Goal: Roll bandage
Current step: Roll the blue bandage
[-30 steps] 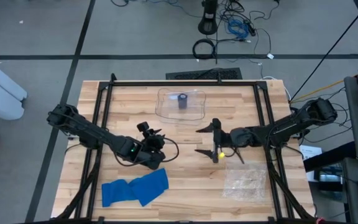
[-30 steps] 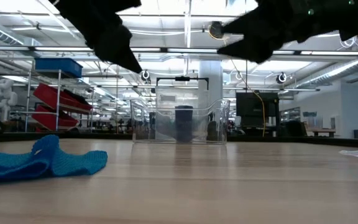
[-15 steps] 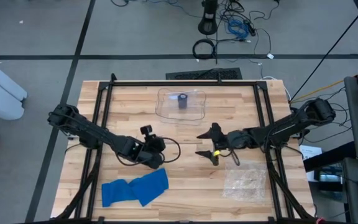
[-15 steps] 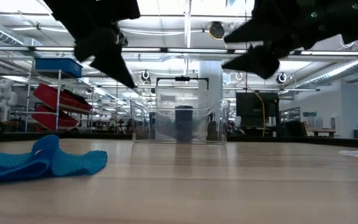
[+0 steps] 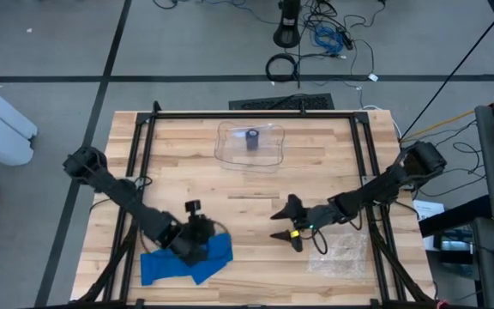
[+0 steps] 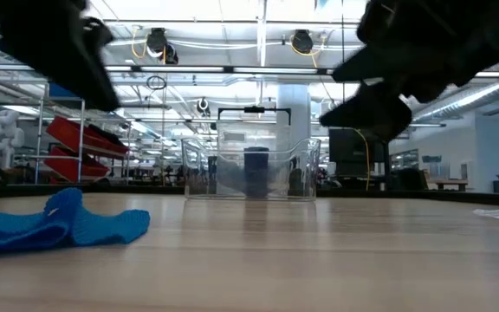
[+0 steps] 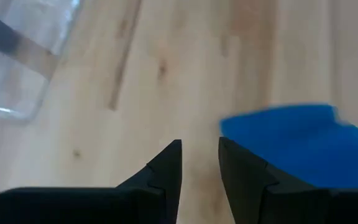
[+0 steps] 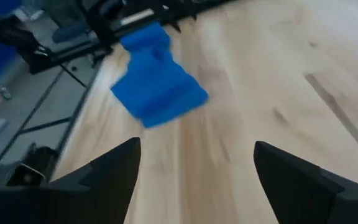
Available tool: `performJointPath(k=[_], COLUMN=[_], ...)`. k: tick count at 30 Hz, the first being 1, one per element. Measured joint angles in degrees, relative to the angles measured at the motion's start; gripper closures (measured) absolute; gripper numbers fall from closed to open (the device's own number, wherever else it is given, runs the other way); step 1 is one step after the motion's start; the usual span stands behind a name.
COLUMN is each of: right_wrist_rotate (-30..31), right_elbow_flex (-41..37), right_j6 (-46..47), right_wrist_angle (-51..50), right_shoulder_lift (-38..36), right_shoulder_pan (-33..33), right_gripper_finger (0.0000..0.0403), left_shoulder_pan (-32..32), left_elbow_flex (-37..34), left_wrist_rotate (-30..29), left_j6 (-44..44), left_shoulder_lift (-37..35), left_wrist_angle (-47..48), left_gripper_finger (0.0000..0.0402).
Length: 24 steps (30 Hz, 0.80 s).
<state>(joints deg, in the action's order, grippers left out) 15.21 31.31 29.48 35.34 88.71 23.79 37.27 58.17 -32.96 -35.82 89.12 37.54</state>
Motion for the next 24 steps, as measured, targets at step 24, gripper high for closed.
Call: performJointPath(k=[24], right_wrist_rotate=[-0.58], right_elbow_flex=[27.02], right_j6=[-7.68], right_wrist_angle=[-17.83], right_shoulder_lift=[21.33], right_shoulder_pan=[-0.65], right_gripper_finger=[0.0106], left_shoulder_pan=[9.74], left_elbow_flex=[0.41], left_wrist_rotate=[43.04], left_j6=[-31.29], left_shoulder_lift=[-0.04], left_wrist_angle=[36.97], left_gripper_finger=[0.0291])
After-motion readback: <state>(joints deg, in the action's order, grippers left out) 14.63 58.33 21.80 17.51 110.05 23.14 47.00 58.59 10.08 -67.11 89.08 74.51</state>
